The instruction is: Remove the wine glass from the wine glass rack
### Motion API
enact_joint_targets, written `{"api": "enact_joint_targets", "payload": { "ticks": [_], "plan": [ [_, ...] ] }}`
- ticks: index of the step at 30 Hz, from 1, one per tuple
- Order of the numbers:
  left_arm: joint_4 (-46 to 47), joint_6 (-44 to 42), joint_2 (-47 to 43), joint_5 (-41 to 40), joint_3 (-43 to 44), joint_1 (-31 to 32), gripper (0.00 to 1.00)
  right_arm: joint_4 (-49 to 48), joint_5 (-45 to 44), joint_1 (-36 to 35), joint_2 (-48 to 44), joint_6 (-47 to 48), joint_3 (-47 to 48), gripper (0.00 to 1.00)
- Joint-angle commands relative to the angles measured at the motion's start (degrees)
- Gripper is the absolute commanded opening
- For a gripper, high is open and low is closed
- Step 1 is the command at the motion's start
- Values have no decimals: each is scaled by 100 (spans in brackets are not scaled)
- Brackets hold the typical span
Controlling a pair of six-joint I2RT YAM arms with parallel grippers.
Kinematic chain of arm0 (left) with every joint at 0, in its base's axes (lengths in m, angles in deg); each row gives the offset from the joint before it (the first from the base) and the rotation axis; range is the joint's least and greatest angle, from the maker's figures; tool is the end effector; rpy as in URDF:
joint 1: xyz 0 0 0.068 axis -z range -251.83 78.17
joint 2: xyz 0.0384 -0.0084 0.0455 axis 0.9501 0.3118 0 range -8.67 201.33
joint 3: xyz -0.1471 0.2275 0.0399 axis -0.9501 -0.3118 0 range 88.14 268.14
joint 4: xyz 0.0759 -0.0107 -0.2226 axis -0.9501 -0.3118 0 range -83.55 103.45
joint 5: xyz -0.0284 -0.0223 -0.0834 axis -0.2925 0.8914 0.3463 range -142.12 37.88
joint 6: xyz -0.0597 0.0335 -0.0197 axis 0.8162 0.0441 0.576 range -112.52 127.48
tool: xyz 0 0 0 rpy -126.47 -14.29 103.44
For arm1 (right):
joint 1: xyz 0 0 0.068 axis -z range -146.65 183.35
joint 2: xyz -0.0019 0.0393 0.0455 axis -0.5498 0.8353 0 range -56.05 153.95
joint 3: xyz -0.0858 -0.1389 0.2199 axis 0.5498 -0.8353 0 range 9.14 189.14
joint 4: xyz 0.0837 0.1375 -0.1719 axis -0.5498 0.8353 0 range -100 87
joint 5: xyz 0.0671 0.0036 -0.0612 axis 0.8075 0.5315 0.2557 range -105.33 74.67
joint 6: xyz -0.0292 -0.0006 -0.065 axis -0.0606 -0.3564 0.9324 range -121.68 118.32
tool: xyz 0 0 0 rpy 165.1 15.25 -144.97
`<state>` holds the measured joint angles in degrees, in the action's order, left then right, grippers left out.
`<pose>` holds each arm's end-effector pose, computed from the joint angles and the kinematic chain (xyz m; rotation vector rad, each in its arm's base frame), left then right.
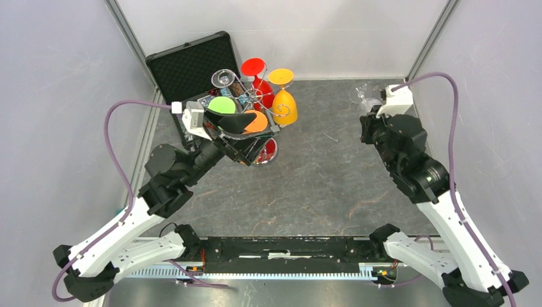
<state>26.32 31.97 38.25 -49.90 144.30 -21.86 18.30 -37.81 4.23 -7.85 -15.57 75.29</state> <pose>0.1051 -0.1289 0.4509 0.3149 1.2270 -1.1578 0.1485 0.0571 0.4120 0.0545 1.7412 0.2078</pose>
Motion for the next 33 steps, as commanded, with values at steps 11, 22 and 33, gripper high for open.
{"api": "enact_joint_targets", "payload": {
  "ticks": [11, 22, 33],
  "plan": [
    [-2176, -815, -434, 82, 146, 12, 98, 1764, -238, 944, 1706, 1124, 1701, 0],
    [-2533, -991, -901, -200, -13, 12, 100, 1961, 1045, 2555, 3150, 1604, 2295, 0],
    [-2728, -1289, -845, -362, -17, 12, 100, 2314, 1933, 3499, 4428, 1523, 3419, 0]
  ]
}}
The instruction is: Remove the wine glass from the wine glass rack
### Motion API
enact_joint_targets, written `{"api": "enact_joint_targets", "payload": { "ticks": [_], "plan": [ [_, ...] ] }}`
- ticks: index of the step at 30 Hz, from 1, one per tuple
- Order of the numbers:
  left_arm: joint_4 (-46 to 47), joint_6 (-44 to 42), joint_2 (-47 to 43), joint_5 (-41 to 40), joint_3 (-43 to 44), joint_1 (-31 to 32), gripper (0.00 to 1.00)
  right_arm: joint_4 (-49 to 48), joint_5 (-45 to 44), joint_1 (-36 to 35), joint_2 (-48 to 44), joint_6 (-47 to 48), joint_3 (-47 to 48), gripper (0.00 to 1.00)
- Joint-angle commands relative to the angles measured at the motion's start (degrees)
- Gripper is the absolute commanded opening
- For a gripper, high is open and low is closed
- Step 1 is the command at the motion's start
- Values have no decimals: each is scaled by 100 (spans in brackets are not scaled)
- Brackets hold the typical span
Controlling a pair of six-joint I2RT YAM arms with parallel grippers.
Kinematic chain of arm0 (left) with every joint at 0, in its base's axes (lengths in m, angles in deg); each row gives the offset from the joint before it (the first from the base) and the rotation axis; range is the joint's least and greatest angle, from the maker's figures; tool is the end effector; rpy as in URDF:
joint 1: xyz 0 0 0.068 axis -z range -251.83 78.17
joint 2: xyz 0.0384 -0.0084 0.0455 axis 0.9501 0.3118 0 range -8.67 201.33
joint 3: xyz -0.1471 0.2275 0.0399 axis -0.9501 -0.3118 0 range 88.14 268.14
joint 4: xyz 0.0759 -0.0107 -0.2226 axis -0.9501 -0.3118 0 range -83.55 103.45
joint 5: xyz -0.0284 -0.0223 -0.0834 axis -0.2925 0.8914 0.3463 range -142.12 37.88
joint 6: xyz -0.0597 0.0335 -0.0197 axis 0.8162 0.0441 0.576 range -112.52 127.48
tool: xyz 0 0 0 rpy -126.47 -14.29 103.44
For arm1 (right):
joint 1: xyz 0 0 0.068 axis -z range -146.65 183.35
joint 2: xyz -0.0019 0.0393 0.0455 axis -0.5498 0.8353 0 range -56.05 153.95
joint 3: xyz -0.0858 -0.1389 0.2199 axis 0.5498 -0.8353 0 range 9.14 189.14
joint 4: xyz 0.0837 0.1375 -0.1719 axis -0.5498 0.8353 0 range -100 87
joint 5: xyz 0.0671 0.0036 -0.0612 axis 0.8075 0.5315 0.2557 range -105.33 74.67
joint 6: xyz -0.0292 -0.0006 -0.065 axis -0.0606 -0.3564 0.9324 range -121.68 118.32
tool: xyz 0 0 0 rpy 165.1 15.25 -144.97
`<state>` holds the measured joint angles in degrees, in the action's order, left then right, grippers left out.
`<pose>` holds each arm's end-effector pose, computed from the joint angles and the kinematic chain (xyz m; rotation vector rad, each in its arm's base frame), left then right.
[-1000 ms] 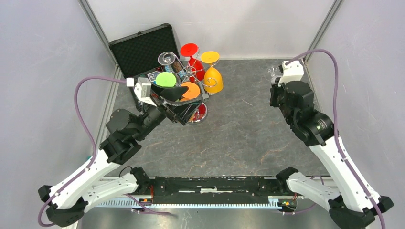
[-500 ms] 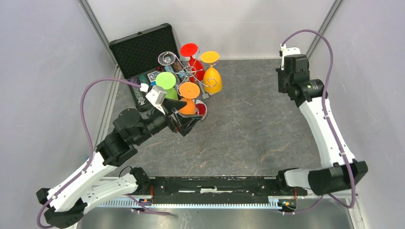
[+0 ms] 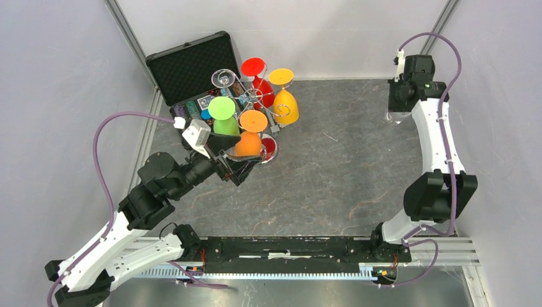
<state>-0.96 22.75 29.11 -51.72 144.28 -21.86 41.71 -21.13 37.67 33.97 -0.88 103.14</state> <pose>0.0830 -0.0997 0.4102 0.4746 1.4990 -0.9128 0.3201 -0.0301 0.3555 0.1209 2.4015 -0.1630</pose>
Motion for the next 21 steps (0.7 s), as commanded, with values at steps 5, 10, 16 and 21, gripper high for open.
{"api": "enact_joint_targets", "payload": {
  "ticks": [5, 10, 16, 21],
  "plan": [
    [28, -380, 162, -181, -15, 12, 100, 15, 496, 293, 577, 13, 654, 0],
    [9, -424, 202, -205, -15, 10, 100, 32, 567, 315, 836, -16, 601, 0],
    [18, -446, 174, -199, -33, 12, 100, 35, 563, 324, 1098, 21, 658, 0],
    [37, -490, 147, -258, -59, 12, 100, 68, 760, 349, 1254, 38, 772, 0]
  ]
}}
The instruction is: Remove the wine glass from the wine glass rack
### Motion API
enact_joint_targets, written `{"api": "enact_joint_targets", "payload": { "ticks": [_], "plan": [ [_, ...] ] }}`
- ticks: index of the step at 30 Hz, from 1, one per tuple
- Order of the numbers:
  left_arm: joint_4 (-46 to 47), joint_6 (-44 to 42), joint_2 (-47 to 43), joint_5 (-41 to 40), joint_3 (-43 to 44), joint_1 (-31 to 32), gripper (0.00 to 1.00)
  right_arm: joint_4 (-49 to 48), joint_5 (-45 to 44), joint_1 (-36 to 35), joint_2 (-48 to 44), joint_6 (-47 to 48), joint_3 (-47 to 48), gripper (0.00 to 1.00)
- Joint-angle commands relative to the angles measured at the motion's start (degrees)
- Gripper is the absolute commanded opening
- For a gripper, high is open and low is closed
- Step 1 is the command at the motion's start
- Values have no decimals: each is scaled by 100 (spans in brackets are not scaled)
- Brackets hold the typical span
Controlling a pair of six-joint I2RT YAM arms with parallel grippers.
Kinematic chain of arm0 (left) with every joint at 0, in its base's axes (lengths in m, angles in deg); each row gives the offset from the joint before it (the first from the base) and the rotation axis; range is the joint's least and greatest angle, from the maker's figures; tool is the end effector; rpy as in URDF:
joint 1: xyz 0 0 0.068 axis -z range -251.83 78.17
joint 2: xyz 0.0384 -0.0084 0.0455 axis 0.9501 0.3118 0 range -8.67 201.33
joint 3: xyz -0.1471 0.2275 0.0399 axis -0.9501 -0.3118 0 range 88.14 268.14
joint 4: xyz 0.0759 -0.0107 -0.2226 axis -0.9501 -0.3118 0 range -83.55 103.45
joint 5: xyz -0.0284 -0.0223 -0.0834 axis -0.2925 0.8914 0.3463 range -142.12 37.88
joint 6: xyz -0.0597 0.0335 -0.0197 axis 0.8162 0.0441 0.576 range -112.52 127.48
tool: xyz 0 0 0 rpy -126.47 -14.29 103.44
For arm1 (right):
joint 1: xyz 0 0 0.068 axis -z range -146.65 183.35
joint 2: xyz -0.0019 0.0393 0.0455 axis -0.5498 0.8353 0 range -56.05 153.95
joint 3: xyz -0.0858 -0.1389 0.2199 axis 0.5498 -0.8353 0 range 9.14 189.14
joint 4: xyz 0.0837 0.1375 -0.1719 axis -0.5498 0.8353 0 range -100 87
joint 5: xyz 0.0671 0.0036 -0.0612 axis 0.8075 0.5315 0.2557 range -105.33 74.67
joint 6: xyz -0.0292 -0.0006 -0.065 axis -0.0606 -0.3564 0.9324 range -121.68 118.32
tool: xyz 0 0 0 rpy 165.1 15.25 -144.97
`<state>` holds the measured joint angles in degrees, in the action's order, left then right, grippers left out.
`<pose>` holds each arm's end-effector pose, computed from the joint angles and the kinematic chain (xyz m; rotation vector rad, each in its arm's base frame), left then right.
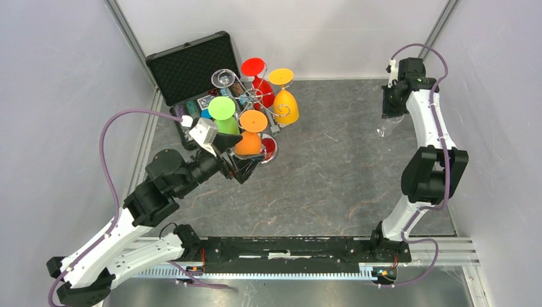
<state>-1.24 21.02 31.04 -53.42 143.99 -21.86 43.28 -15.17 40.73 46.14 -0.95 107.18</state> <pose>0.0911 -0.1067 0.4041 0.4854 1.5347 -0.8534 0.3652 -0.0471 0.3049 0.1482 2.5696 -0.0494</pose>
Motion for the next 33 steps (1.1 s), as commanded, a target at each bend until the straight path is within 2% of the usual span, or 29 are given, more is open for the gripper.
{"api": "enact_joint_targets", "payload": {
  "ticks": [1, 10, 17, 23, 25, 30, 33],
  "plan": [
    [74, -325, -49, -97, -31, 12, 100, -94, 182, 45, 54, 41, 397, 2],
    [81, -335, -32, -139, -35, 12, 100, 29, 136, 71, 289, 63, 673, 26],
    [114, -322, 9, -217, -30, 12, 100, 77, 45, 71, 398, 31, 1069, 38],
    [185, 25, 39, -712, -33, 10, 100, 18, 104, 69, 305, 15, 1182, 44],
    [402, 177, -30, -789, -158, 12, 100, -248, 243, 71, 80, 44, 1052, 46],
    [547, 175, -174, -696, -234, 6, 100, -1446, 686, 71, -1066, -183, 33, 60],
    [569, 366, -282, -958, -217, 12, 100, -2073, 1253, 68, -1814, -468, -624, 63]
  ]
}}
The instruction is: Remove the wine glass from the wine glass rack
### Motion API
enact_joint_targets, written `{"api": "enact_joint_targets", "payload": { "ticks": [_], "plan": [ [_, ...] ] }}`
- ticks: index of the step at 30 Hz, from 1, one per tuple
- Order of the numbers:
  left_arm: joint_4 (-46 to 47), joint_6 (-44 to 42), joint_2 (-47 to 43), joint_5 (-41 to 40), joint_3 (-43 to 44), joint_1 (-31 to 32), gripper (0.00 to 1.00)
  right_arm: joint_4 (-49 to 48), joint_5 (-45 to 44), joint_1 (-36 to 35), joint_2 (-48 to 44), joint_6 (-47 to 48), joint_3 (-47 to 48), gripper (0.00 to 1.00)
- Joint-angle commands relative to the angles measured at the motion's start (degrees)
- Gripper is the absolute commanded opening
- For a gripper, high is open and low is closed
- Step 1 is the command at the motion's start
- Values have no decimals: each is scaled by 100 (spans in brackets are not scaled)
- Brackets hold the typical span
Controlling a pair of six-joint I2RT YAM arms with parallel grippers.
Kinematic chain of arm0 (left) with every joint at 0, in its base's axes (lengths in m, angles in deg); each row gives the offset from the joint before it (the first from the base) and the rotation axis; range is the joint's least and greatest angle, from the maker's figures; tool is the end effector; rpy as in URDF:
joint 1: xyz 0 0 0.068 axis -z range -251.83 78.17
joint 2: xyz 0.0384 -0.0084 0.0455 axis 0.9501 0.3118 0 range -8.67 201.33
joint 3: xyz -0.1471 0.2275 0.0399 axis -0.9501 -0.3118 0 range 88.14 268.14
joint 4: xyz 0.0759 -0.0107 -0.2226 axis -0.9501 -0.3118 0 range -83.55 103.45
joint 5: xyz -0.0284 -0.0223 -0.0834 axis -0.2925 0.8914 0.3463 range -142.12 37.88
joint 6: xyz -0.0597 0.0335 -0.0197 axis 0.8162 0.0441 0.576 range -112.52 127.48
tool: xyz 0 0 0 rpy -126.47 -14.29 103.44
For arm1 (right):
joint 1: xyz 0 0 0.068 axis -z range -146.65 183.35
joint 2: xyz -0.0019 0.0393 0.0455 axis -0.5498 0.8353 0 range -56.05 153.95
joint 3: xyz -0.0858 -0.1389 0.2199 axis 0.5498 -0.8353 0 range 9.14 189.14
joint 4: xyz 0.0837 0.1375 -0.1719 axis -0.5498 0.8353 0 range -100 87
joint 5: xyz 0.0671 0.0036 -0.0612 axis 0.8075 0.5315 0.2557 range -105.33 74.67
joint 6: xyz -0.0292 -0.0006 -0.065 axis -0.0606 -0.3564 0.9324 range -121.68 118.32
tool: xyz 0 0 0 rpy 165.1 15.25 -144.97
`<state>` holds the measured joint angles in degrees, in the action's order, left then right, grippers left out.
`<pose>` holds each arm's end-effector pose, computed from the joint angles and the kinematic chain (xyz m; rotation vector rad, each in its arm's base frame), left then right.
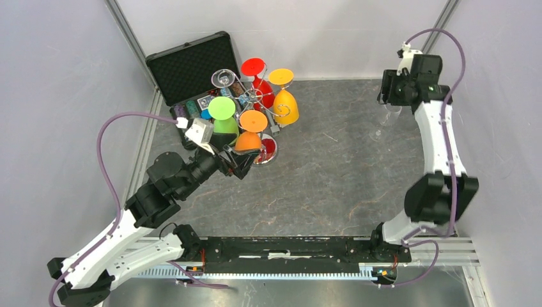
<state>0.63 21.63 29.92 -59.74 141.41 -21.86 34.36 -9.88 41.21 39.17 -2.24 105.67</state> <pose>0.0955 -0.1019 0.3960 0.3845 1.5445 -0.7811 0.3539 -0.0432 0.3520 0.1223 2.3151 0.0462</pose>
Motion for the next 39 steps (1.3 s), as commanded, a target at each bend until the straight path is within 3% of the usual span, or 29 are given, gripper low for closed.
{"api": "enact_joint_targets", "payload": {
  "ticks": [1, 10, 17, 20, 24, 26, 27, 29, 33, 39],
  "plan": [
    [378, 438, -192, -446, 59, 12, 100, -1367, 906, 20, -1353, -466, -736, 63],
    [140, 1485, 166, -1200, 497, -18, 100, -3957, 2933, -54, -3902, -2595, -4072, 66],
    [-237, 1649, 613, -1139, 1005, -271, 100, -6143, 3509, -639, -5030, -4796, -5596, 84],
    [-247, 1573, 592, -800, 1052, -490, 100, -7255, 3306, -1140, -5360, -5705, -6126, 86],
    [-457, 1279, 619, 11, 1256, -754, 100, -7886, 2517, -2185, -5551, -5814, -6368, 89],
    [-559, 1139, 596, 58, 1290, -770, 100, -8226, 2348, -2656, -5440, -5973, -6436, 90],
    [-580, 1065, 566, 22, 1278, -775, 100, -8417, 2195, -2867, -5907, -6057, -6489, 90],
    [-603, 982, 471, -91, 1233, -779, 100, -8679, 1793, -3337, -5244, -6191, -6563, 91],
    [-555, 658, 230, -9, 1160, -788, 100, -7907, 654, -4275, -4822, -6772, -6331, 90],
    [-573, 545, 49, -52, 1046, -787, 100, -8141, -236, -5075, -4000, -7326, -6014, 87]
  ]
}}
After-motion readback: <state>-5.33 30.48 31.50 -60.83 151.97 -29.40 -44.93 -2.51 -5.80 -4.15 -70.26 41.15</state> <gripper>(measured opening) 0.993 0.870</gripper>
